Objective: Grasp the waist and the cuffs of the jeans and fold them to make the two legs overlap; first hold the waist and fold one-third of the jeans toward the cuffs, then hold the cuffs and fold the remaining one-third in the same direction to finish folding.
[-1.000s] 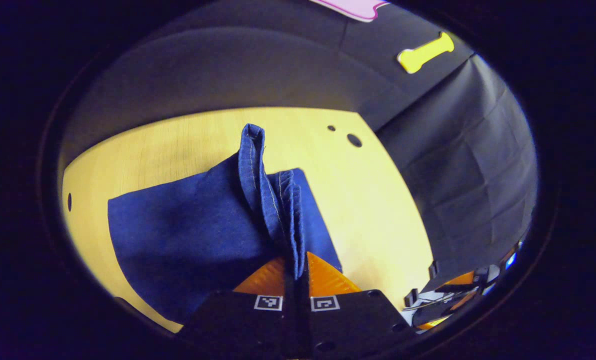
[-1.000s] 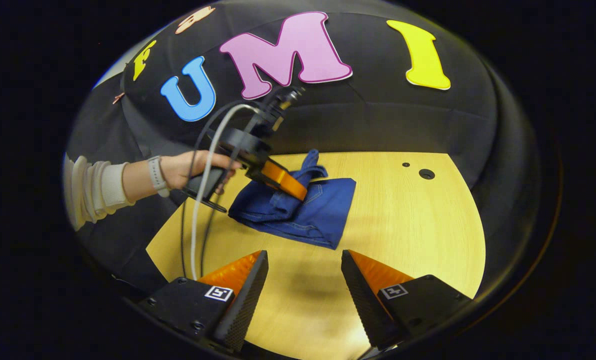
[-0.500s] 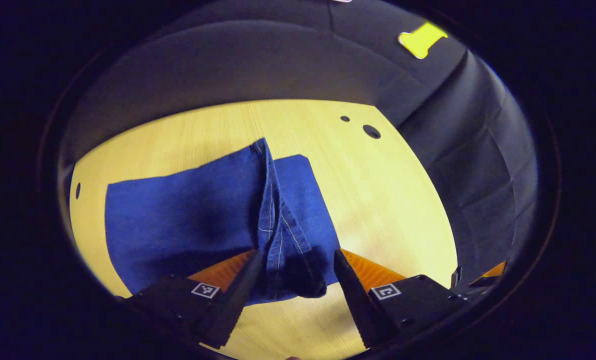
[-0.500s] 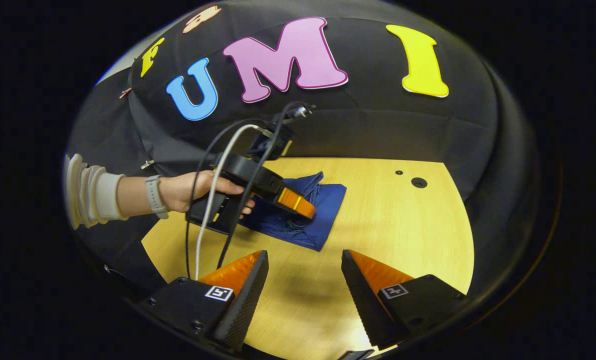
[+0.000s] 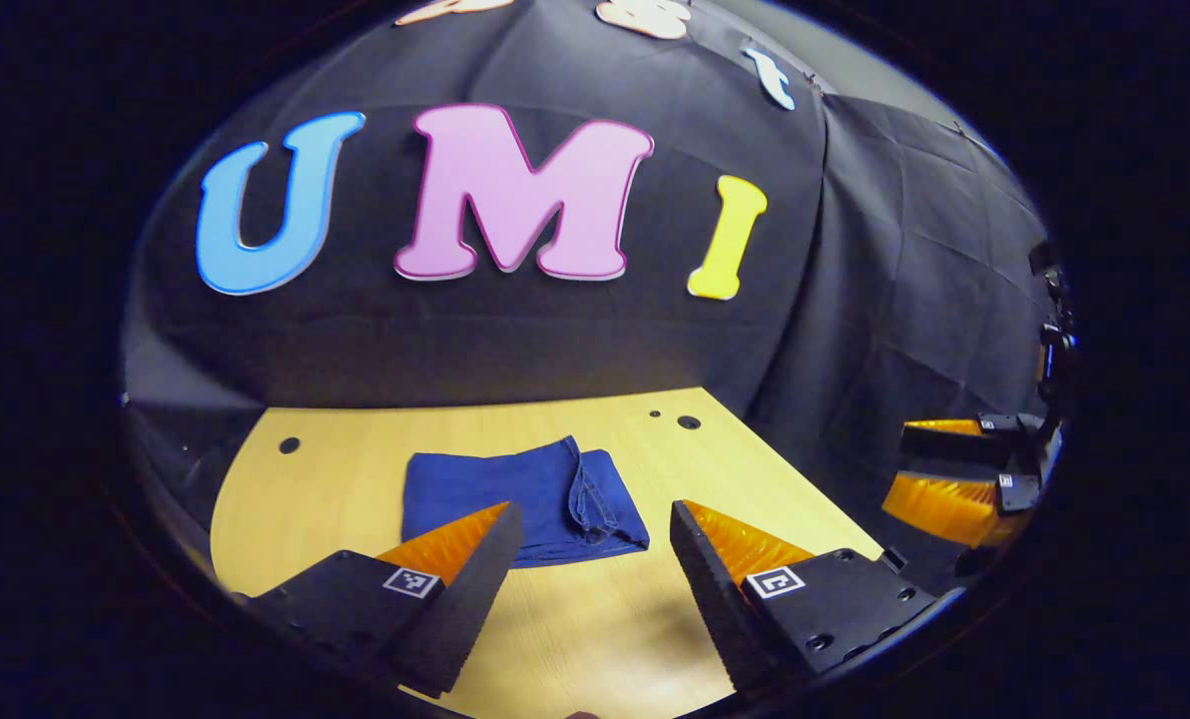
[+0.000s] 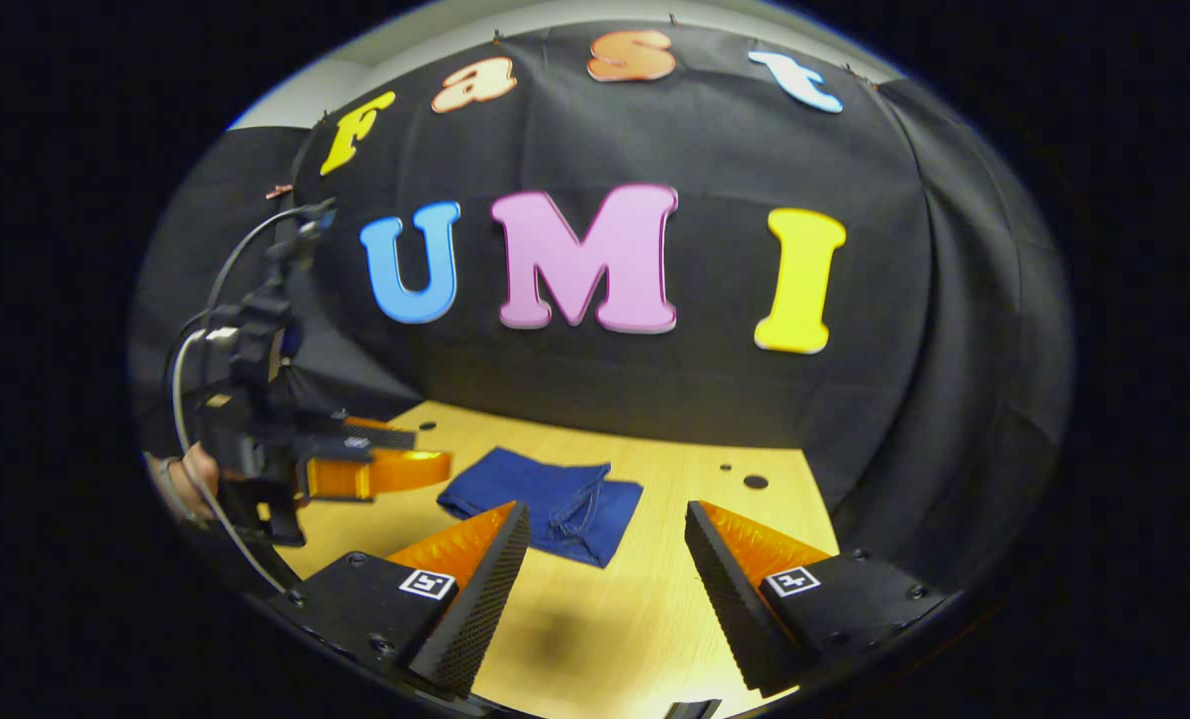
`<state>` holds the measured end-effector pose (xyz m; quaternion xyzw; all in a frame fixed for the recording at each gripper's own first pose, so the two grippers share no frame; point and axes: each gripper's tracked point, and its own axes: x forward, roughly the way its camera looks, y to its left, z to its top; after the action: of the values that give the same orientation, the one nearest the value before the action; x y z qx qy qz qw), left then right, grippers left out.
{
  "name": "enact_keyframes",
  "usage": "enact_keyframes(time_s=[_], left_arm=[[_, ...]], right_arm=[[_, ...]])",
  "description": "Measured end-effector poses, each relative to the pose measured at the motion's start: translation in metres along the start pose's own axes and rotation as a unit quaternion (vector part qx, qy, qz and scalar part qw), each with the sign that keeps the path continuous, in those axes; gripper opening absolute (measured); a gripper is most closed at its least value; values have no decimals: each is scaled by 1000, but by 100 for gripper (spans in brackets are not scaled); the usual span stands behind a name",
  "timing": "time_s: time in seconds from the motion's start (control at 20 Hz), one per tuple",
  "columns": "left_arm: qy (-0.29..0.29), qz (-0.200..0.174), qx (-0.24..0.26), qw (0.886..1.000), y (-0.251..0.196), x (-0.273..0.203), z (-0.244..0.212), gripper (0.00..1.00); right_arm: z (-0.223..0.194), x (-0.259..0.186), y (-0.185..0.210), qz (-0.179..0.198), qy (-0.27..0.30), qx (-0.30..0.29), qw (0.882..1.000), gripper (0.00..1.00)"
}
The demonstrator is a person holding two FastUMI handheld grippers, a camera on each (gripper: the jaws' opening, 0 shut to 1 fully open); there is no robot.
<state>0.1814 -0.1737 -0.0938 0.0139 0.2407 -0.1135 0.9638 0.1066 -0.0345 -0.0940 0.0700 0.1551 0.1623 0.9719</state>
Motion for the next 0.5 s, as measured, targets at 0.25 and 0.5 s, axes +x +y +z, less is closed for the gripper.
enact_keyframes(time_s=[0.25, 0.5], left_arm=[[-109, 62, 15, 992, 1, -135, 32, 95], [-174, 94, -3, 980, -8, -197, 65, 95]], right_arm=[[73, -67, 23, -52, -123, -24, 991, 98], [85, -112, 56, -40, -142, 3, 989, 94]])
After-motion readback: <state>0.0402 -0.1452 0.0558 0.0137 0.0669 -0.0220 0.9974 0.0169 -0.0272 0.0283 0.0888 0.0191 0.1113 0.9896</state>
